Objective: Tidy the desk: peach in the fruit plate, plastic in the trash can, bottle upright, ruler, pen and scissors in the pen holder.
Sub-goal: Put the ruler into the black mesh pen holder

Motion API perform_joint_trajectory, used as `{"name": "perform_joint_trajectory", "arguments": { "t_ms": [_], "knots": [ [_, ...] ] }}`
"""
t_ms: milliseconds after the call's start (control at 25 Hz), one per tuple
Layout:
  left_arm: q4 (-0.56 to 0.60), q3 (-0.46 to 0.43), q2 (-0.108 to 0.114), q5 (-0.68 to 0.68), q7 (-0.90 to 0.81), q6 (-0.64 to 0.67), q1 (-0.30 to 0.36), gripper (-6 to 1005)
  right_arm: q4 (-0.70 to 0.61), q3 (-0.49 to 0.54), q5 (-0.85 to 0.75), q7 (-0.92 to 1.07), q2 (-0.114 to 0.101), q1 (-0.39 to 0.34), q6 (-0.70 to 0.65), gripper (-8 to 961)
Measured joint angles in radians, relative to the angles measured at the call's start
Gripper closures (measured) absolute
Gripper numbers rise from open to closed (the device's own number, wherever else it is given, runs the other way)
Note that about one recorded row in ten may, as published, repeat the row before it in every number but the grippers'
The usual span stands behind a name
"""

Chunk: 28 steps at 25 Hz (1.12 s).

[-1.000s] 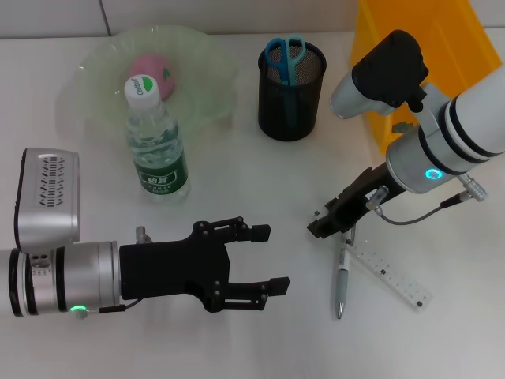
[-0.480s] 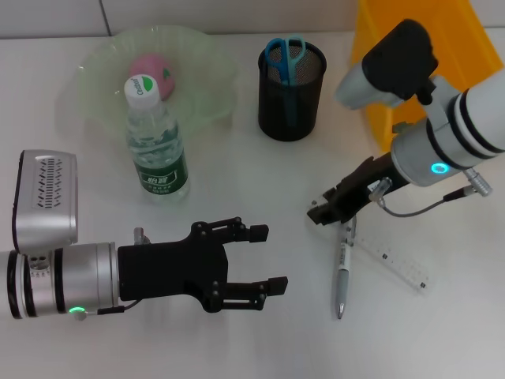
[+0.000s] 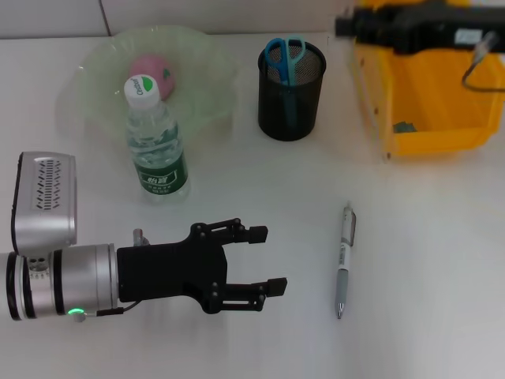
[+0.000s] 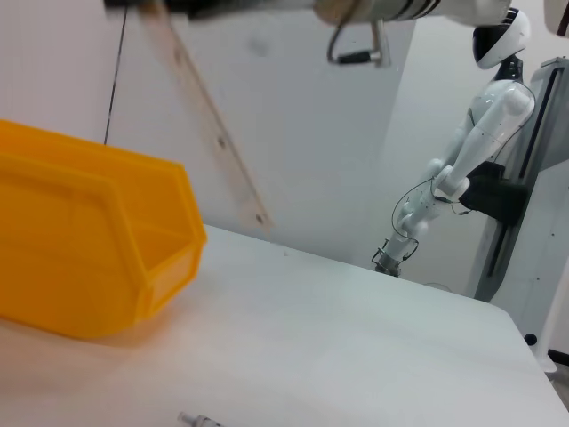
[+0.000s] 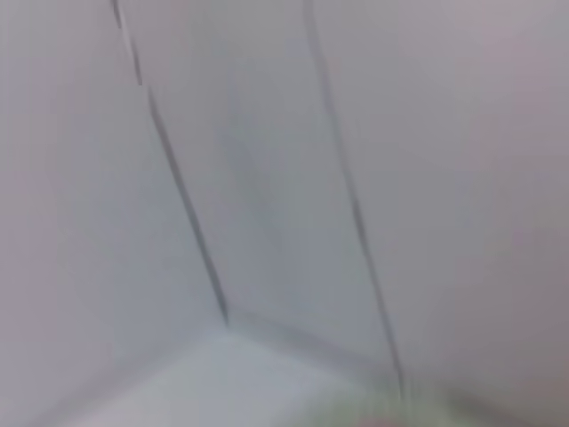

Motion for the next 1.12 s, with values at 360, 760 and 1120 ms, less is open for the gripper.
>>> {"name": "perform_joint_trajectory", "arguments": {
  "t_ms": [360, 760, 1120],
  "knots": [
    [0.000, 0.000, 0.000, 0.000, 0.000, -0.001, -0.010, 191, 0.503, 0.044, 0.518, -0.535, 0.001, 0.112, 0.010, 573],
    [0.000, 0.000, 0.000, -0.001, 0.000, -0.001, -0.002, 192, 0.927, 0.039, 0.758, -0.960, 0.009, 0.336, 0.143, 573],
    [0.000, 0.000, 0.000, -0.001, 0.000, -0.001, -0.002, 193, 1.019, 0.026, 0.770, -1.042, 0.013, 0.426, 0.282, 573]
  ]
}}
